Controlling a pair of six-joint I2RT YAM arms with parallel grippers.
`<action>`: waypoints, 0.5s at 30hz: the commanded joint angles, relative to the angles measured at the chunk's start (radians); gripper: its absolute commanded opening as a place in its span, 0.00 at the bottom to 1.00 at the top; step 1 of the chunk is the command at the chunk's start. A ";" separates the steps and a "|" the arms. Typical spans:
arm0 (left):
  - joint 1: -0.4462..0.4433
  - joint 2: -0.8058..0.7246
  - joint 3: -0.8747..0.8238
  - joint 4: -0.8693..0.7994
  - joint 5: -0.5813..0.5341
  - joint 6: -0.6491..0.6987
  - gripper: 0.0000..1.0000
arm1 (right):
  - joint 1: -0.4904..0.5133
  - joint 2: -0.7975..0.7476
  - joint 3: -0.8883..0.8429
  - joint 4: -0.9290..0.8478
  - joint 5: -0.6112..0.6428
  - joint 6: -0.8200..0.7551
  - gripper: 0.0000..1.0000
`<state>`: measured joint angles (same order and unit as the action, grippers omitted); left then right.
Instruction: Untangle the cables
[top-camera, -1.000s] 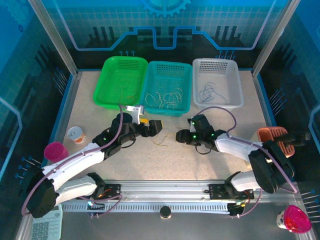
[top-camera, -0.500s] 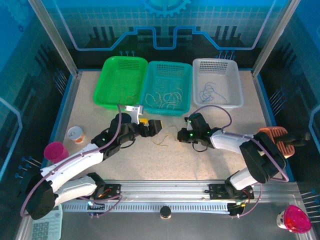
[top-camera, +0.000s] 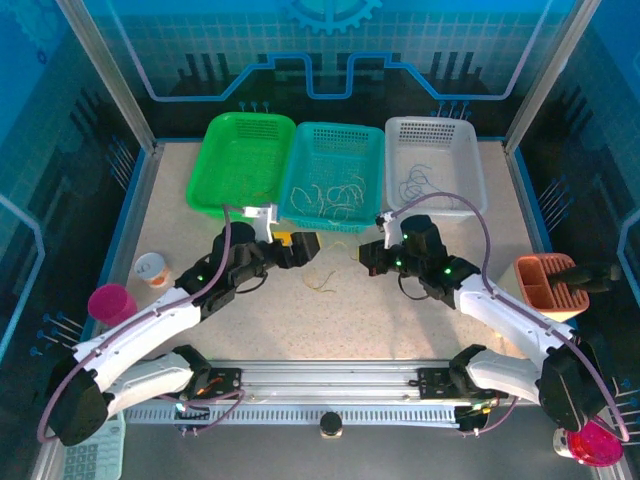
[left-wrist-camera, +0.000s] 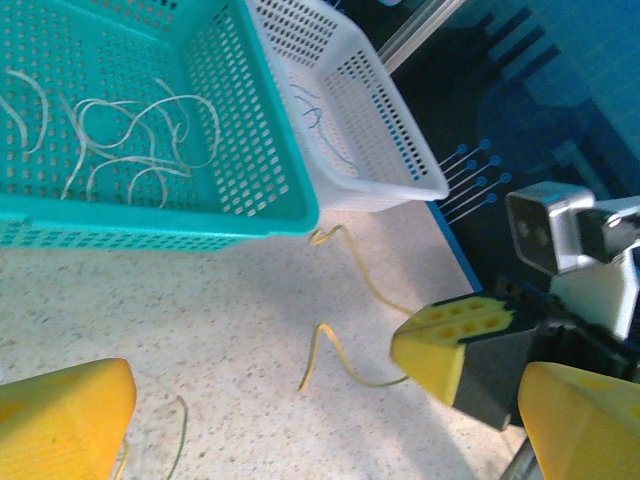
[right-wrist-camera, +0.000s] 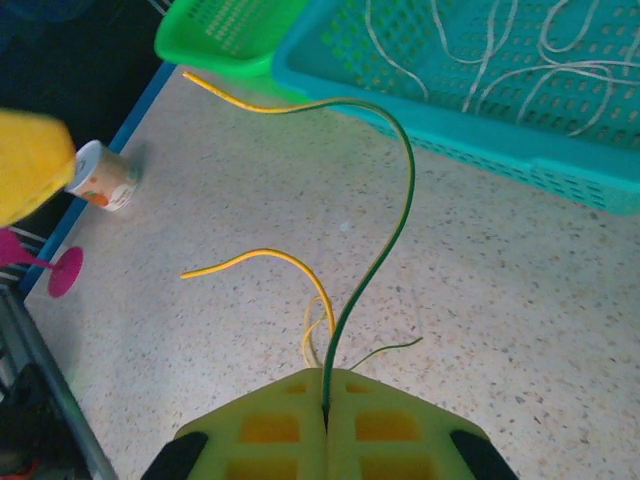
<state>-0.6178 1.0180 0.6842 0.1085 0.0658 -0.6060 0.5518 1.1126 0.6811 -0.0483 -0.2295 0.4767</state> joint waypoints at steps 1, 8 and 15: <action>0.006 0.026 0.061 0.006 0.076 -0.025 0.99 | 0.016 0.010 0.035 -0.008 -0.094 -0.057 0.00; 0.005 0.066 0.067 0.038 0.089 -0.034 0.99 | 0.050 0.010 0.064 -0.006 -0.123 -0.054 0.00; 0.007 0.093 0.053 0.078 0.072 -0.038 0.91 | 0.072 -0.002 0.087 -0.012 -0.136 -0.052 0.00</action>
<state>-0.6178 1.0969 0.7322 0.1406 0.1287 -0.6327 0.6022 1.1229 0.7334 -0.0525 -0.3367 0.4427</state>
